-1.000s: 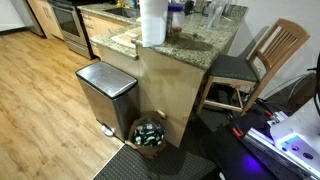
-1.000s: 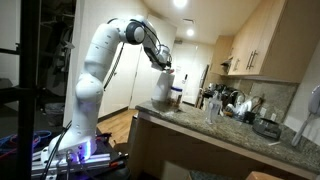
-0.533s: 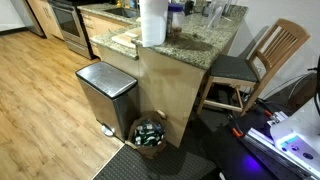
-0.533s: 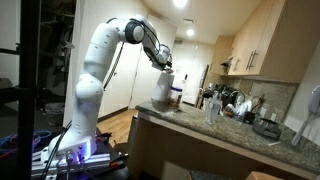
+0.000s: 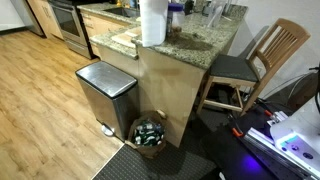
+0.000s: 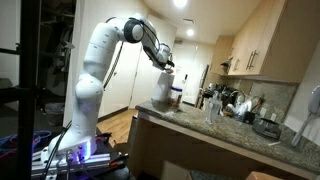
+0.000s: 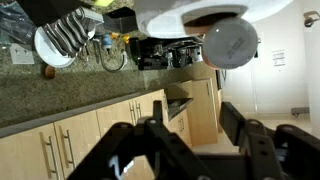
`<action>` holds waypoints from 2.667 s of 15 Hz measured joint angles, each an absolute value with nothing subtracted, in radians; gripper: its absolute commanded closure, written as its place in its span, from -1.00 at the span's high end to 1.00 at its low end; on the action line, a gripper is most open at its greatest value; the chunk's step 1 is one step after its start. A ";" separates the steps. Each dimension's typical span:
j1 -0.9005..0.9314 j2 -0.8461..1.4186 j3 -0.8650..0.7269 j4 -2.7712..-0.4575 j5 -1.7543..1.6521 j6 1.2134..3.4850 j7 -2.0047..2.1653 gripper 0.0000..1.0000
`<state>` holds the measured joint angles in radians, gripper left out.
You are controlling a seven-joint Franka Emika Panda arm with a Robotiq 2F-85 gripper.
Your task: Take the bottle on the tissue roll and put it on the table, then take the object and put it on the bottle
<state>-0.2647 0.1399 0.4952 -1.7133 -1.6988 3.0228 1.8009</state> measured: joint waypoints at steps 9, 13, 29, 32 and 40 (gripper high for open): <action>-0.173 0.139 0.433 -1.767 -1.470 3.074 1.586 1.00; -0.145 0.141 0.552 -1.855 -1.162 2.914 1.256 1.00; 0.265 0.082 0.558 -1.257 -0.862 1.839 0.336 1.00; 0.275 0.087 0.544 -1.257 -0.825 1.811 0.318 1.00; 0.278 0.318 0.441 -0.922 -0.640 1.688 0.332 1.00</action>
